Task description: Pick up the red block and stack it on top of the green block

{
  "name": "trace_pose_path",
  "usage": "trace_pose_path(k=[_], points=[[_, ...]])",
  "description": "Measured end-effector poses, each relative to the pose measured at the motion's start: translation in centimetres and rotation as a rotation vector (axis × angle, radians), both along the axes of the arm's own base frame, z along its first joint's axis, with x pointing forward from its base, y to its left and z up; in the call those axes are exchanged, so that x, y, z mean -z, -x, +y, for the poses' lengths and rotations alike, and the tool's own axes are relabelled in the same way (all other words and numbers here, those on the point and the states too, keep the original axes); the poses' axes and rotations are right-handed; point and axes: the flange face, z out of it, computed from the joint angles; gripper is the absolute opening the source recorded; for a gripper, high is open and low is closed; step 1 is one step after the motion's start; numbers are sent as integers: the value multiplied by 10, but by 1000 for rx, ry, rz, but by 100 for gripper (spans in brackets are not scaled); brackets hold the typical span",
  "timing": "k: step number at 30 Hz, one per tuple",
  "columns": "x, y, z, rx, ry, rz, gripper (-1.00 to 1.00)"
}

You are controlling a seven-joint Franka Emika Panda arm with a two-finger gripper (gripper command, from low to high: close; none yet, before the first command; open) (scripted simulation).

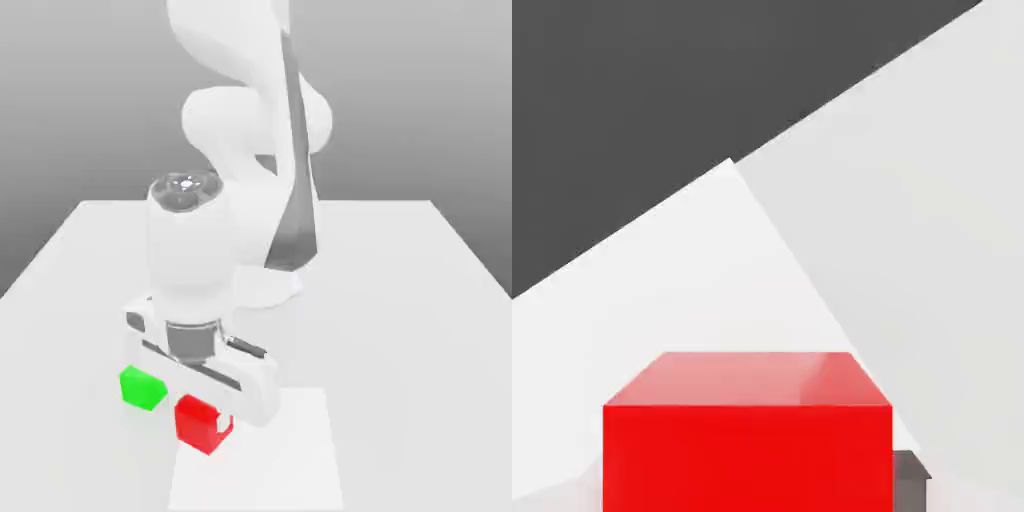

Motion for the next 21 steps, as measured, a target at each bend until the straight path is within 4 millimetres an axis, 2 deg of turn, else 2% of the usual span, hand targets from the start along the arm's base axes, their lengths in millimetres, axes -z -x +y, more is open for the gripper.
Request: trace_pose_path(k=[3,8,10,15,16,21], points=[[-16,38,-44,190,5,1,-100],[-30,98,-75,438,-1,-2,-100],[-19,105,-79,470,-3,-2,-100],[24,107,-80,480,-4,-3,-100],[30,108,-79,480,-4,-3,100],[30,107,-78,478,-4,-3,100]])
